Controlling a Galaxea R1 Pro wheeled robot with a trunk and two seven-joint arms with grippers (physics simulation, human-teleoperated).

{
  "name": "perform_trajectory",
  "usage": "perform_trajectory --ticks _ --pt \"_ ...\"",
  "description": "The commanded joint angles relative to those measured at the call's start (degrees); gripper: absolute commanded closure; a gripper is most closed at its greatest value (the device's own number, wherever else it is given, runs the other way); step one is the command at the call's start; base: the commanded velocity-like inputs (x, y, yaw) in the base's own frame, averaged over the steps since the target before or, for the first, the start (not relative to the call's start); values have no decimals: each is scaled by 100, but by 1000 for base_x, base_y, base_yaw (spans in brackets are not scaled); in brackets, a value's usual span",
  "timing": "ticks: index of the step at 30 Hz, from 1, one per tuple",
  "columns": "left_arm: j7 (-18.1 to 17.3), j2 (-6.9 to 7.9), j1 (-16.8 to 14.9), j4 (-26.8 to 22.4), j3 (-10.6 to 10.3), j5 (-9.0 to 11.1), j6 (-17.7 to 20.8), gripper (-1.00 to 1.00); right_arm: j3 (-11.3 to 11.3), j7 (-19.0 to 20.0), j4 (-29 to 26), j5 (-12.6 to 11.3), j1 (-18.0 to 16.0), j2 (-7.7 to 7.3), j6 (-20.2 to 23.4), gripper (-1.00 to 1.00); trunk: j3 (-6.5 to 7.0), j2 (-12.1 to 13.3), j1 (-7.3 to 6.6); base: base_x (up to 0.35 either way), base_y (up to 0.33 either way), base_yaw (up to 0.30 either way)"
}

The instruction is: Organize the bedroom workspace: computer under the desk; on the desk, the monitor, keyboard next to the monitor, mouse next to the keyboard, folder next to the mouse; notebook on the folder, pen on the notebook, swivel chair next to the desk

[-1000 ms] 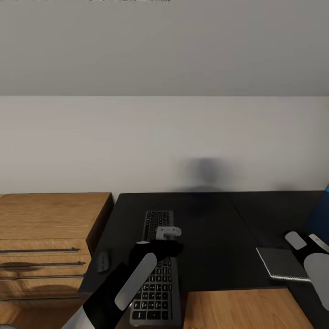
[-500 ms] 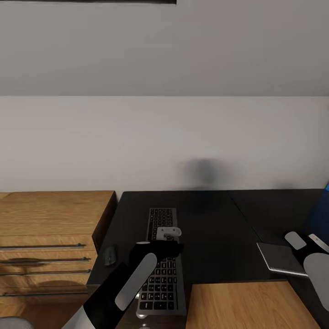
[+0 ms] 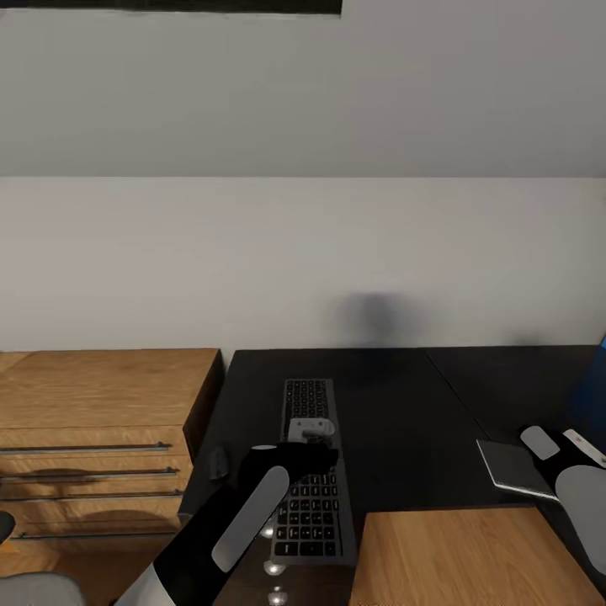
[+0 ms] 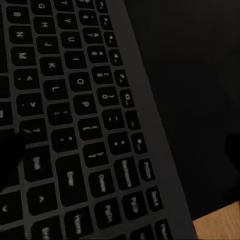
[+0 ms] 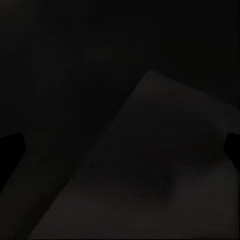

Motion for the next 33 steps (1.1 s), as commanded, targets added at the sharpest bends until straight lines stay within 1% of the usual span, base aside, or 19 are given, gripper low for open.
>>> perform_trajectory --ticks 1,14,33 --pt "61 1 -6 -6 -6 60 2 -100 -39 -32 -4 -77 0 3 28 -100 -7 -3 -1 -65 80 0" --pt "59 1 -6 -6 -6 60 2 -100 -39 -22 -4 -75 0 6 27 -100 -7 -3 -1 -19 23 0" --pt "63 -5 -6 -6 -29 50 2 -100 -39 -12 -4 -67 0 15 27 -100 -7 -3 -1 -96 92 0"
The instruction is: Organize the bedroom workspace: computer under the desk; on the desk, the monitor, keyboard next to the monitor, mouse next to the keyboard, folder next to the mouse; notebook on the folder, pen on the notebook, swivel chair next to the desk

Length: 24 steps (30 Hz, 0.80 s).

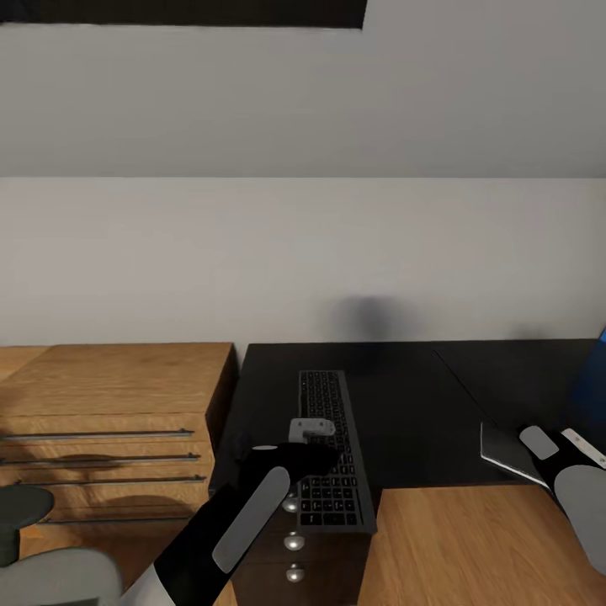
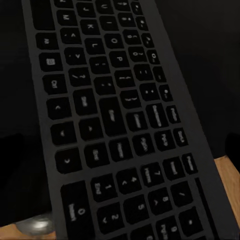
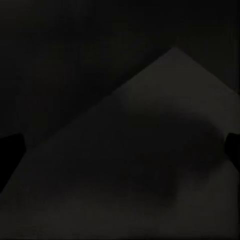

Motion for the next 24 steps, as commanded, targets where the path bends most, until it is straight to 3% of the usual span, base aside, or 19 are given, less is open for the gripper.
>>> perform_trajectory --ticks 1,24 --pt "60 -1 -6 -6 -9 61 3 -100 -49 -33 -2 -80 1 1 28 -100 -7 -3 -1 -22 21 0" --pt "60 -11 -6 -6 -53 61 3 -100 -49 -32 -2 -74 1 48 30 -100 -7 -3 -1 -3 70 0"
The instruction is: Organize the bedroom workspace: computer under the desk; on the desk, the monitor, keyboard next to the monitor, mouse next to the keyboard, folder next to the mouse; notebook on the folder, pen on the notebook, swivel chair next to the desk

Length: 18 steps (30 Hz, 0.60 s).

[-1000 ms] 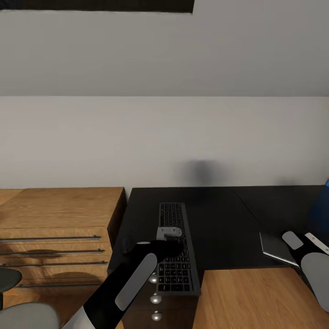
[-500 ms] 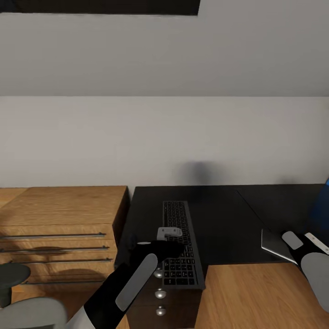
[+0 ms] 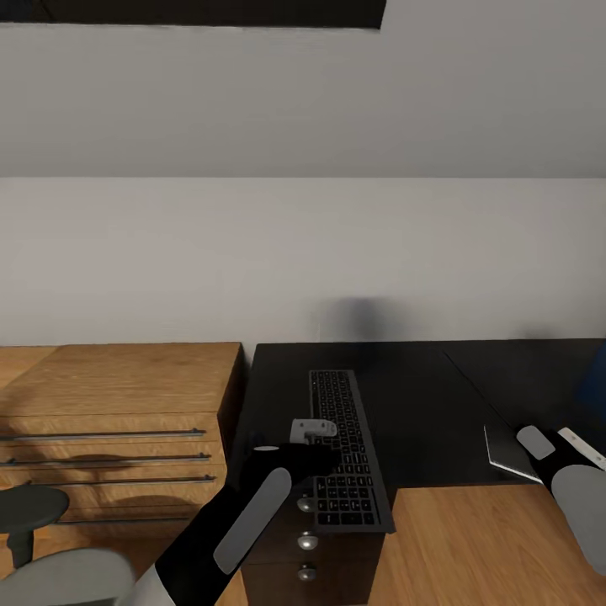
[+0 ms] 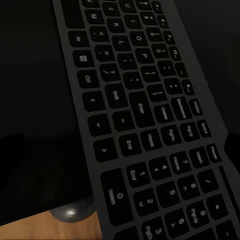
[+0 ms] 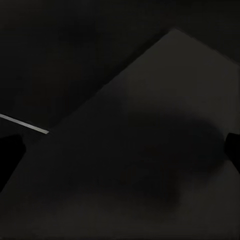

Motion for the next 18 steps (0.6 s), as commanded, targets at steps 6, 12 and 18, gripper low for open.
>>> perform_trajectory --ticks 6,12,18 --pt "60 0 -6 -1 -20 61 3 -100 -85 -23 1 -136 3 16 27 -100 -7 -3 0 0 4 0" --pt "65 -5 -6 6 -98 61 -1 -100 -83 -23 1 -133 3 33 23 -100 65 158 -88 0 0 0" --pt "72 -8 -6 16 -184 61 -5 -100 -68 -16 -4 -36 3 84 14 -100 172 398 -219 0 0 0"
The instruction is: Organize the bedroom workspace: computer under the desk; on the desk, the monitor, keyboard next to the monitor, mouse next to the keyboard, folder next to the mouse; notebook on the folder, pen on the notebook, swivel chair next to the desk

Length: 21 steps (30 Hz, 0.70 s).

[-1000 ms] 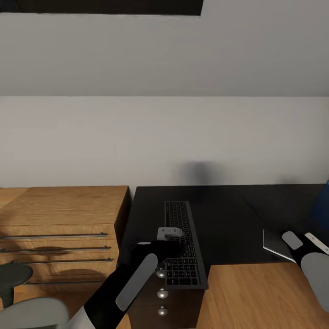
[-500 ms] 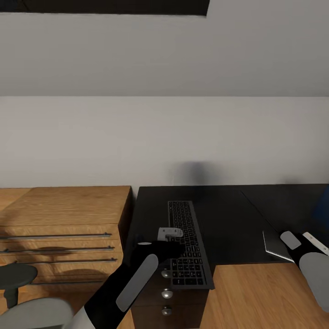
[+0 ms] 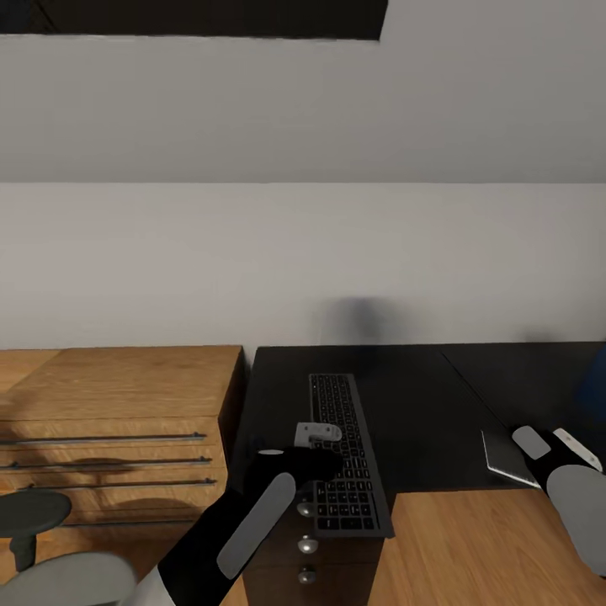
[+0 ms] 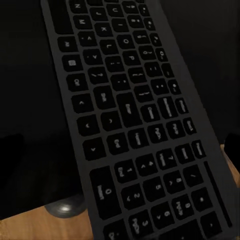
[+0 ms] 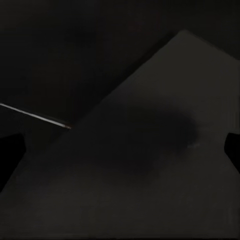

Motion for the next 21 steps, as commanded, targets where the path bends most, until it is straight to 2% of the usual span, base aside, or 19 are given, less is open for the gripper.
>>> perform_trajectory --ticks 1,8,19,20,21 --pt "65 -1 -6 2 -8 60 3 -100 22 -27 -11 -8 -2 7 25 -100 12 38 -23 0 0 0" --pt "88 -65 -6 164 -29 55 -4 -100 26 -26 -14 158 0 34 19 -100 138 319 -177 0 0 0" --pt "92 -132 -6 265 -28 52 -6 -100 50 -7 -50 192 4 53 9 -100 335 760 -418 0 0 0" --pt "92 -137 -6 293 -31 51 -6 -100 99 1 -125 309 8 172 -4 -100 353 800 -440 0 0 0" --pt "92 -140 -6 309 -31 50 -6 -100 129 1 -169 373 9 217 -18 -100 371 840 -462 0 0 0"
